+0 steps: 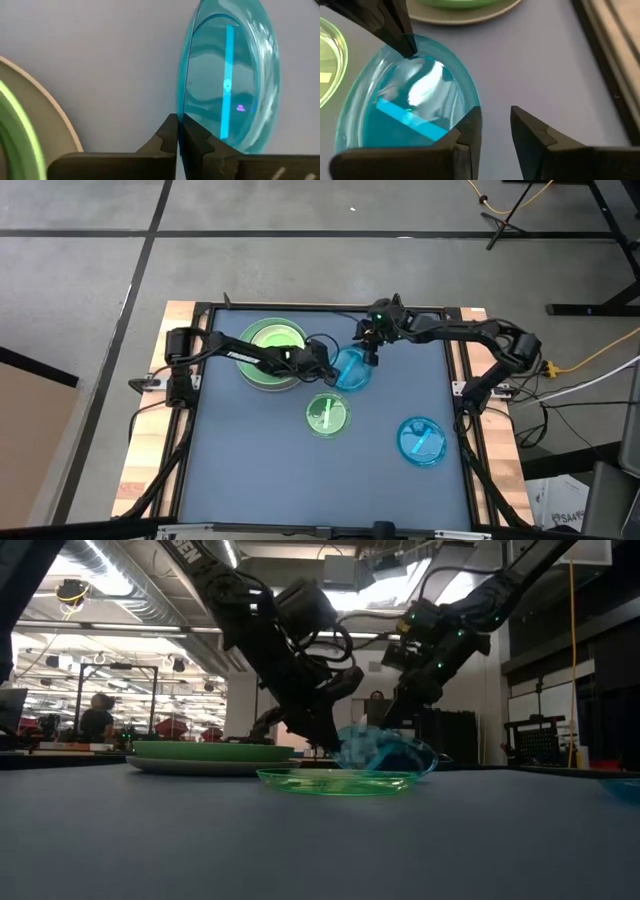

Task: Stack plastic plates
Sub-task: Stack the top blue plate on top of the light green plate

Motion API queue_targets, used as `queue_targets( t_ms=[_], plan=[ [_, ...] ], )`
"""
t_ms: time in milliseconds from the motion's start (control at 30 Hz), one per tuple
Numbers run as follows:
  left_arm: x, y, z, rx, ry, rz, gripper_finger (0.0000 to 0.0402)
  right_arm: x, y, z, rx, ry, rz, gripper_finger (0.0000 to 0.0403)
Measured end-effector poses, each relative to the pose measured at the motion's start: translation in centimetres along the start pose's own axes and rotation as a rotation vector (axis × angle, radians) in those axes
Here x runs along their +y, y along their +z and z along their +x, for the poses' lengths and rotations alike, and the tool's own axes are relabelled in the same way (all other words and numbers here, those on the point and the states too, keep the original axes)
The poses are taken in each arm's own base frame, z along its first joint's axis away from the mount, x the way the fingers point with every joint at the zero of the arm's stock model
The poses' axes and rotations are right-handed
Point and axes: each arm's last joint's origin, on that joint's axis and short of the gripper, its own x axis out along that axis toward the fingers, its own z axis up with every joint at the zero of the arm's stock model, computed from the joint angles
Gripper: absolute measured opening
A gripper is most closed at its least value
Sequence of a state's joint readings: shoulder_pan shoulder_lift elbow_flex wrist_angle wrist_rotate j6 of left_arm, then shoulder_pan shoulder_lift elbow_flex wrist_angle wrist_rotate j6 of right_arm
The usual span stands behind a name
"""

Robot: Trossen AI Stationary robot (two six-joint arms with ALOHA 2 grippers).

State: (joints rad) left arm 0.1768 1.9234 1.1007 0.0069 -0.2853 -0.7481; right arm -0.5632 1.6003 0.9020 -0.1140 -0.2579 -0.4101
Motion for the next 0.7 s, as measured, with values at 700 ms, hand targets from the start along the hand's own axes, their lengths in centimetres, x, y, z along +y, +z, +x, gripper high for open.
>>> queue_targets(
  t_ms=[700],
  plan=[
    [4.4, 6.8, -8.0, 0.104, -0.085, 0.048, 0.0001, 2.2, 1.2, -10.4, -0.014, -0.054, 0.037, 0.0095]
  ],
)
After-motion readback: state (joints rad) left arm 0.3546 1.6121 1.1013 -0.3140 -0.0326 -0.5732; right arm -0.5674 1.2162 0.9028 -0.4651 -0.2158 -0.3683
